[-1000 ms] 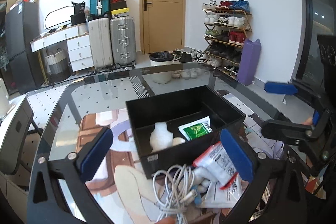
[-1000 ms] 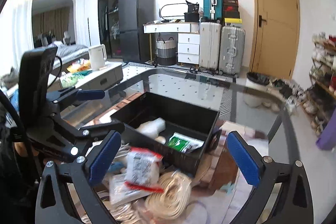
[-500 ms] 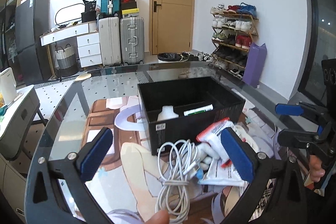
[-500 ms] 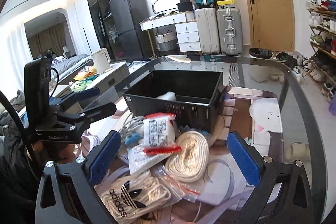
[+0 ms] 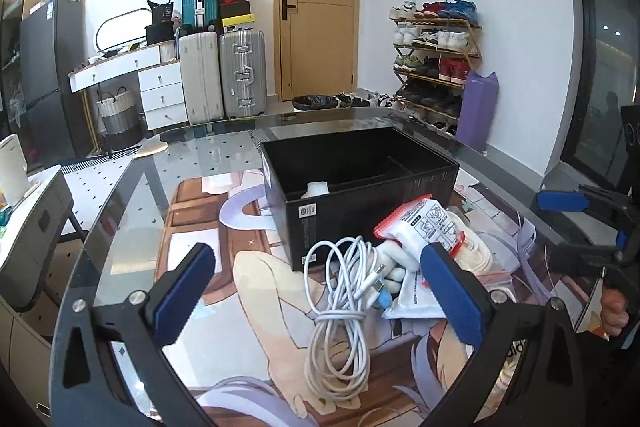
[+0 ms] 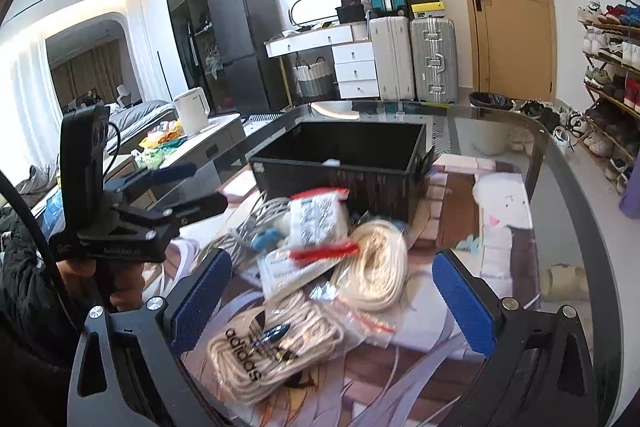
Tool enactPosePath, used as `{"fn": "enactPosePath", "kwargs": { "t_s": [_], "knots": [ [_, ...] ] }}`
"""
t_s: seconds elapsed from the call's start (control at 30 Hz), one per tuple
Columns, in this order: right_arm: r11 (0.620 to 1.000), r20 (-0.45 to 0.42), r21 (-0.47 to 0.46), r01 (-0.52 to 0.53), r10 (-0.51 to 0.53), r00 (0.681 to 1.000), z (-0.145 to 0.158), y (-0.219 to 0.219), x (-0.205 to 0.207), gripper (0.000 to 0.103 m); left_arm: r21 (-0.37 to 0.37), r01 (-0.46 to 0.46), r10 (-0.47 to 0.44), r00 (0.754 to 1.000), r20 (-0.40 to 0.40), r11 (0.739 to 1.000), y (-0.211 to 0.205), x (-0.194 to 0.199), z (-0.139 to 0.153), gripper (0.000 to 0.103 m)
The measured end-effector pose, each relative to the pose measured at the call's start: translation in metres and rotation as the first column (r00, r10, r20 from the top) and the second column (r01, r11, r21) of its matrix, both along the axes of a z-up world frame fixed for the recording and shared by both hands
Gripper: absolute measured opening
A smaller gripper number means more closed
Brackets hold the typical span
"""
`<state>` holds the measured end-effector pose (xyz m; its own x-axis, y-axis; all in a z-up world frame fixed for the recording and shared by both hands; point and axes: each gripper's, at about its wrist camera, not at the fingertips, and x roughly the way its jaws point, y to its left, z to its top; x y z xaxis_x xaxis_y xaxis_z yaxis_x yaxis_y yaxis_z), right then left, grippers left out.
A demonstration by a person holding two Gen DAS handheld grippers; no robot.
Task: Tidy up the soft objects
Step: 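Withdraw both tools from the box and move the right toward the adidas bag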
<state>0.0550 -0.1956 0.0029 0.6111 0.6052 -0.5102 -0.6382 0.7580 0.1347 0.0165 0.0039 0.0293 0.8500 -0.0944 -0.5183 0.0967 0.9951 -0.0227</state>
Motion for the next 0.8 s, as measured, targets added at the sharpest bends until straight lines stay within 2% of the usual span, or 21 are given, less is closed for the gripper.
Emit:
{"fn": "enactPosePath", "kwargs": {
  "t_s": [0.2,0.33,0.53,0.8],
  "knots": [
    [0.998,-0.028,-0.056,0.016,-0.018,0.999,-0.021,0.008,-0.017,0.103,0.005,-0.006,0.006,1.000,-0.011,1.000,0.000,0.000,-0.004,0.103],
    [0.998,-0.061,-0.057,0.017,-0.021,0.998,-0.034,0.011,-0.027,0.103,0.025,-0.009,0.009,1.000,0.003,1.000,-0.002,-0.001,-0.004,0.103],
    [0.998,-0.090,-0.055,-0.009,0.004,0.996,-0.045,0.021,-0.038,0.102,-0.004,0.020,-0.020,1.000,-0.023,1.000,0.000,0.001,-0.008,0.103],
    [0.996,-0.073,-0.091,-0.003,-0.004,0.997,-0.053,0.037,-0.050,0.102,-0.006,0.044,-0.044,0.998,-0.036,0.999,-0.002,0.002,-0.010,0.103]
  ]
}}
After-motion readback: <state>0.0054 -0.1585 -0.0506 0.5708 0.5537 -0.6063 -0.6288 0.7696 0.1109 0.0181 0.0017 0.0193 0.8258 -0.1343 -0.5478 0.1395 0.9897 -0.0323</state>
